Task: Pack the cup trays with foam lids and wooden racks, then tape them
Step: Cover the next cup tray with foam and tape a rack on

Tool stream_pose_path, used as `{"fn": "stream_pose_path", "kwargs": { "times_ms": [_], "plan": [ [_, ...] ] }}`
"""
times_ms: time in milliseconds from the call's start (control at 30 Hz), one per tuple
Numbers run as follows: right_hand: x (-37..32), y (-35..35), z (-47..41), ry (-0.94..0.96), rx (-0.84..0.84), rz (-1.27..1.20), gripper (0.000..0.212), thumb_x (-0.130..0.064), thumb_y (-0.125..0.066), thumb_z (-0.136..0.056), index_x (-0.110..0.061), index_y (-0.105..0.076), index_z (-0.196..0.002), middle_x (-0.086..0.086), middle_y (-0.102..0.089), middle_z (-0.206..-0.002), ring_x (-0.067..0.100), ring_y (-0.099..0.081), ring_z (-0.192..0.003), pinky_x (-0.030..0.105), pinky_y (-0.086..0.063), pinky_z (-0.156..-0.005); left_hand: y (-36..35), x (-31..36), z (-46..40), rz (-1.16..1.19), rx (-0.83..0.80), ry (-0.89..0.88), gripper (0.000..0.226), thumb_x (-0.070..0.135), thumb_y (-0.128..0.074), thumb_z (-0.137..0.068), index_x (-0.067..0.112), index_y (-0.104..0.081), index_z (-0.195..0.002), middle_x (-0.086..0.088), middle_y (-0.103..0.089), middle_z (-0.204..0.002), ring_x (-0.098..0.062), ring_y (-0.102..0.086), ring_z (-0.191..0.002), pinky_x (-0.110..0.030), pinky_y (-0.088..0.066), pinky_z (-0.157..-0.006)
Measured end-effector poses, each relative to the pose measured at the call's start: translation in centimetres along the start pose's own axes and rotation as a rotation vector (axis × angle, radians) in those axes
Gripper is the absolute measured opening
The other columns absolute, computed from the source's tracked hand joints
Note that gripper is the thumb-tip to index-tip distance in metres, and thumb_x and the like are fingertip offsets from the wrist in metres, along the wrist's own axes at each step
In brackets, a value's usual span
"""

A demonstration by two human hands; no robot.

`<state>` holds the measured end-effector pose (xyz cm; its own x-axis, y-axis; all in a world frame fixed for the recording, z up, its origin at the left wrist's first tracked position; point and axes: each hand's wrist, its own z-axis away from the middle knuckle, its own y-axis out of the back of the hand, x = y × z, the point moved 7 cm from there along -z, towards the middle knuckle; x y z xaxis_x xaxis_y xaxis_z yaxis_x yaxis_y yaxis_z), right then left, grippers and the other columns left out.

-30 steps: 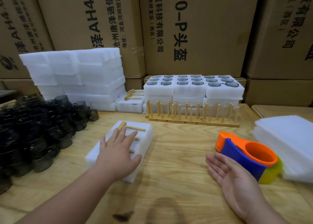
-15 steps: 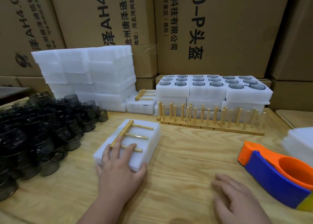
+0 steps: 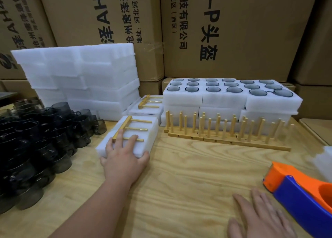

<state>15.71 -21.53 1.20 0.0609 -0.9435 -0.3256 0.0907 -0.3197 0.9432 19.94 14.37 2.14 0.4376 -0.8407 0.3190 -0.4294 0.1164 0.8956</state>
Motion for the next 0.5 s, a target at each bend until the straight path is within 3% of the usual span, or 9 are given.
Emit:
{"fn": "stream_pose_path", "kwargs": {
  "times_ms": [100, 333, 433, 500],
  "plan": [
    [0.2, 0.0, -1.1, -0.023, -0.071, -0.035, 0.074, -0.069, -0.038, -0.092, -0.050, -0.006, -0.156, -0.003, 0.020, -0.169, 0.013, 0.014, -0.156, 0.035, -0.003, -0.125, -0.6, 0.3, -1.8, 0.002, -0.011, 0.005, 0.072, 0.075, -0.046, -0.077, 0.053, -0.034, -0.145, 0.014, -0.003, -0.169, -0.027, -0.009, -0.152, -0.066, -0.033, -0.108],
    [0.6, -0.6, -1.1, -0.020, -0.040, 0.026, 0.077, -0.073, -0.036, -0.088, -0.051, -0.006, -0.155, -0.006, 0.019, -0.169, 0.010, 0.012, -0.156, 0.033, -0.004, -0.124, -1.4, 0.2, -3.0, 0.017, 0.033, -0.012, 0.071, 0.074, -0.046, -0.076, 0.052, -0.038, -0.143, 0.014, -0.006, -0.169, -0.028, -0.010, -0.152, -0.068, -0.031, -0.110],
    [0.5, -0.9, -0.7, -0.013, -0.022, 0.040, 0.081, -0.077, -0.027, -0.078, -0.054, -0.006, -0.154, -0.009, 0.018, -0.169, 0.006, 0.011, -0.155, 0.030, -0.005, -0.123, -1.7, 0.1, -2.1, 0.070, 0.068, -0.017, 0.073, 0.068, -0.055, -0.083, 0.051, -0.030, -0.150, 0.010, 0.002, -0.170, -0.025, 0.001, -0.155, -0.068, -0.020, -0.116],
    [0.6, -1.1, -0.6, -0.018, -0.021, 0.036, 0.081, -0.077, -0.026, -0.077, -0.054, -0.007, -0.153, -0.010, 0.017, -0.169, 0.005, 0.011, -0.155, 0.029, -0.004, -0.123, -1.8, 0.1, -1.1, 0.101, 0.105, -0.005, 0.085, 0.061, -0.059, -0.085, 0.048, -0.014, -0.157, 0.006, 0.017, -0.169, -0.023, 0.013, -0.155, -0.061, -0.008, -0.122]
  ]
}}
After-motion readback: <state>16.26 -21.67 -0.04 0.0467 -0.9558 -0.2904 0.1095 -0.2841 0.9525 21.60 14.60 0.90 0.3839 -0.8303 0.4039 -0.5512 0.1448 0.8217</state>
